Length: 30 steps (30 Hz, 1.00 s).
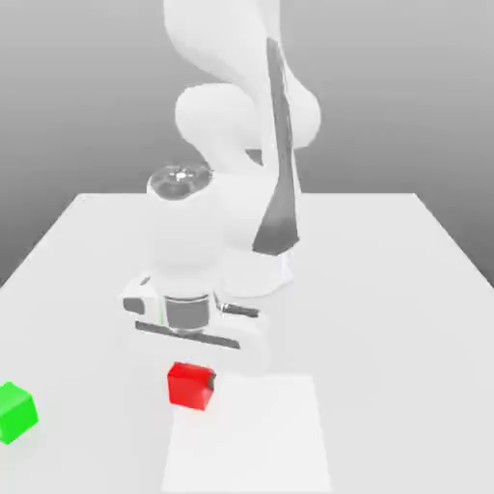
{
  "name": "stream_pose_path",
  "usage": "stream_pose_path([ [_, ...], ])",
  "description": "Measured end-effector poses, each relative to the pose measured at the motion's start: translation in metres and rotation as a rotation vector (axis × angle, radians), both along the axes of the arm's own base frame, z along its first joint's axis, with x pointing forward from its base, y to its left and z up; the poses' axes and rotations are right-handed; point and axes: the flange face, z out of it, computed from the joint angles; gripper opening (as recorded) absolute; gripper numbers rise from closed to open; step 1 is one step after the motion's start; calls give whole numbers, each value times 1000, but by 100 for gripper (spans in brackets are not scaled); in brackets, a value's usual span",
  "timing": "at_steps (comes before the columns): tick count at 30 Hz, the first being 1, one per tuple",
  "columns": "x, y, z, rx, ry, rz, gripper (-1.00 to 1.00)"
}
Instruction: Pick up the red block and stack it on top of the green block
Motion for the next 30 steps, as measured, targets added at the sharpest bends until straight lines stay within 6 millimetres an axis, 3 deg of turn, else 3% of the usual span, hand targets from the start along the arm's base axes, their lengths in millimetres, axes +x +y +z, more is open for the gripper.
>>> stream_pose_path([
  [4, 11, -26, 16, 1, 0, -175, -100],
  [14, 30, -146, 34, 5, -1, -843, -100],
  [21, 22, -232, 46, 2, -1, -1298, -100],
  [23, 19, -250, 38, 1, -1, -1385, -100],
  [26, 18, -255, 1, 1, -1, -1411, -100],
  [27, 17, -255, -10, 0, -1, -1413, 100],
  [30, 17, -255, -10, 0, -1, -1413, 100],
])
